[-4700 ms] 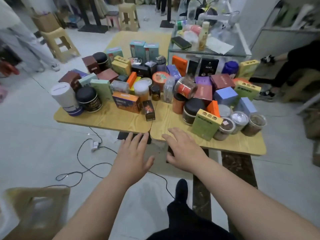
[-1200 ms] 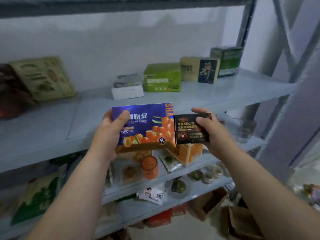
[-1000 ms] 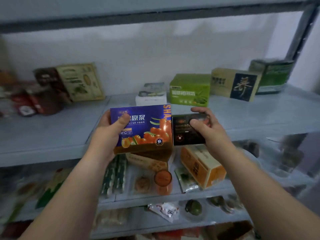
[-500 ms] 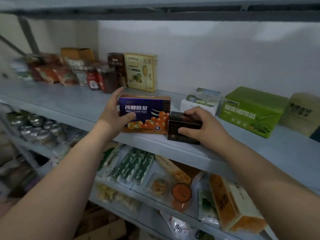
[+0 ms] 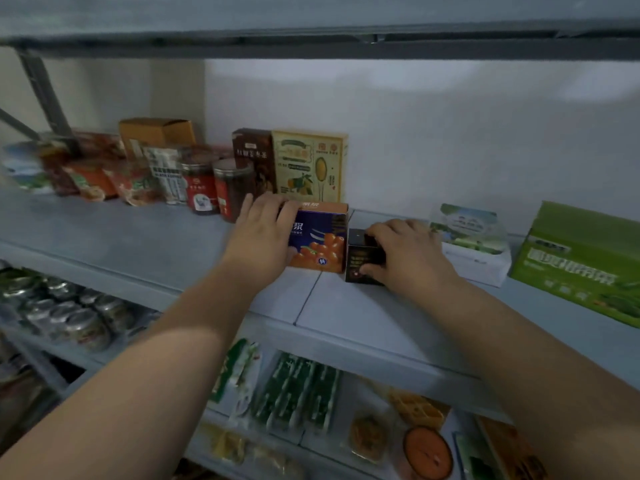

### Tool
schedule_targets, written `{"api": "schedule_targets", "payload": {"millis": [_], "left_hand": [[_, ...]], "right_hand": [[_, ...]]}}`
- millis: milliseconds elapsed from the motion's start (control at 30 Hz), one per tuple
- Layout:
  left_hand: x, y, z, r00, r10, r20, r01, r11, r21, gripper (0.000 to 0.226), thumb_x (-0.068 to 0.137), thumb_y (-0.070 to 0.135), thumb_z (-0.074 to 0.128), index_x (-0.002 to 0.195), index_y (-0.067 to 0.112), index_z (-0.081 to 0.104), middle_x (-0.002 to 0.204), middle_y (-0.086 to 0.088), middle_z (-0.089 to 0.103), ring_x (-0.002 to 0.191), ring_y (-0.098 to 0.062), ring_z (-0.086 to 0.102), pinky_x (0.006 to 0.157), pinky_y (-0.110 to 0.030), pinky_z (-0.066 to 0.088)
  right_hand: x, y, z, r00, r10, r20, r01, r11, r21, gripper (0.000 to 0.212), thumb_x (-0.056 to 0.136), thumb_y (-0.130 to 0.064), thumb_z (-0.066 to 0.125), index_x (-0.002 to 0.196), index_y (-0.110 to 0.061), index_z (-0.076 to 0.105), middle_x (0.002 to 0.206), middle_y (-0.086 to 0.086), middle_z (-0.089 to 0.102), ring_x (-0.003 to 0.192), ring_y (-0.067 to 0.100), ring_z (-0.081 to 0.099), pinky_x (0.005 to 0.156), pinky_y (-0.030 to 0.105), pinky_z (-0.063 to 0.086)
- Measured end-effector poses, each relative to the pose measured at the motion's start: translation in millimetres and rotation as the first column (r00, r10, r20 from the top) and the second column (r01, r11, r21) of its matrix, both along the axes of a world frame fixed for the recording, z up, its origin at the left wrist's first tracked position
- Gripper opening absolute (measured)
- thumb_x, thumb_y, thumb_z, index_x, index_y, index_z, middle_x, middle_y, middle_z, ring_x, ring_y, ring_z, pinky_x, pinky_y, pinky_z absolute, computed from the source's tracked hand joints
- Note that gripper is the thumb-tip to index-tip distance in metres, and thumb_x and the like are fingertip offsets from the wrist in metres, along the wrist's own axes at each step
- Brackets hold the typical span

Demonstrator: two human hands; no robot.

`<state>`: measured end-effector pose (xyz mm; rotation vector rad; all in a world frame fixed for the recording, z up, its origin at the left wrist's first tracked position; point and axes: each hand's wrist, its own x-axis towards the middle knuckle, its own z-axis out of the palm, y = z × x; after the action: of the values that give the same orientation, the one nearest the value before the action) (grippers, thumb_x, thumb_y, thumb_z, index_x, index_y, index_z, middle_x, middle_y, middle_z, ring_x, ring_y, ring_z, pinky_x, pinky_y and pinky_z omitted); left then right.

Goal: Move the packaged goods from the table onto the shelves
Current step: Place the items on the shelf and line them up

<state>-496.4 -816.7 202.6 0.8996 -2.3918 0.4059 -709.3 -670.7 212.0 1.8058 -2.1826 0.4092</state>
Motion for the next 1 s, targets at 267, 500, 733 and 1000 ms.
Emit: {"api": "schedule_targets", "payload": {"millis": [267, 500, 733, 1000], "left_hand": [[-21.3, -70.4, 3.4, 0.995, 0.013, 0.094, -0.012, 1.000, -0.004, 0.078, 0.071, 0.020, 0.083, 0.134, -0.005, 0.046, 0.134, -0.031, 0.050, 0.131, -0.053, 0.042, 0.117, -0.064, 0.025], [-17.7, -108.0, -10.2, 0.990, -0.132, -0.040, 0.131, 0.991, -0.022, 0.070, 0.071, 0.023, 0.069, 0.131, -0.004, 0.046, 0.132, -0.030, 0.053, 0.133, -0.052, 0.041, 0.113, -0.067, 0.028], [-11.5, -116.4, -13.5, 0.985, -0.100, -0.143, 0.104, 0.994, 0.018, 0.077, 0.070, 0.020, 0.066, 0.140, -0.002, 0.042, 0.143, -0.034, 0.042, 0.140, -0.057, 0.028, 0.116, -0.067, 0.024], [-6.3, -118.7, -19.7, 0.977, -0.132, -0.168, 0.127, 0.991, -0.041, 0.078, 0.073, 0.015, 0.061, 0.147, 0.004, 0.039, 0.147, -0.032, 0.037, 0.143, -0.055, 0.024, 0.115, -0.067, 0.024]], "right_hand": [[27.0, -57.3, -3.6, 0.994, -0.092, 0.065, 0.095, 0.994, -0.048, 0.058, 0.076, -0.051, 0.068, 0.123, -0.020, 0.051, 0.121, 0.008, 0.056, 0.116, 0.032, 0.050, 0.090, 0.044, 0.047], [19.6, -53.5, -20.4, 0.996, -0.029, 0.078, 0.042, 0.985, -0.168, 0.064, 0.077, -0.038, 0.075, 0.132, -0.010, 0.057, 0.126, 0.015, 0.058, 0.121, 0.036, 0.047, 0.099, 0.047, 0.047], [23.6, -57.8, -28.6, 0.998, -0.022, 0.060, 0.036, 0.972, -0.232, 0.065, 0.077, -0.031, 0.078, 0.134, -0.009, 0.056, 0.127, 0.019, 0.053, 0.123, 0.037, 0.047, 0.093, 0.048, 0.051], [33.9, -48.0, -9.5, 0.968, 0.040, 0.247, 0.002, 0.986, -0.166, 0.065, 0.088, -0.049, 0.068, 0.144, -0.023, 0.047, 0.135, 0.008, 0.049, 0.127, 0.024, 0.044, 0.101, 0.041, 0.047]]}}
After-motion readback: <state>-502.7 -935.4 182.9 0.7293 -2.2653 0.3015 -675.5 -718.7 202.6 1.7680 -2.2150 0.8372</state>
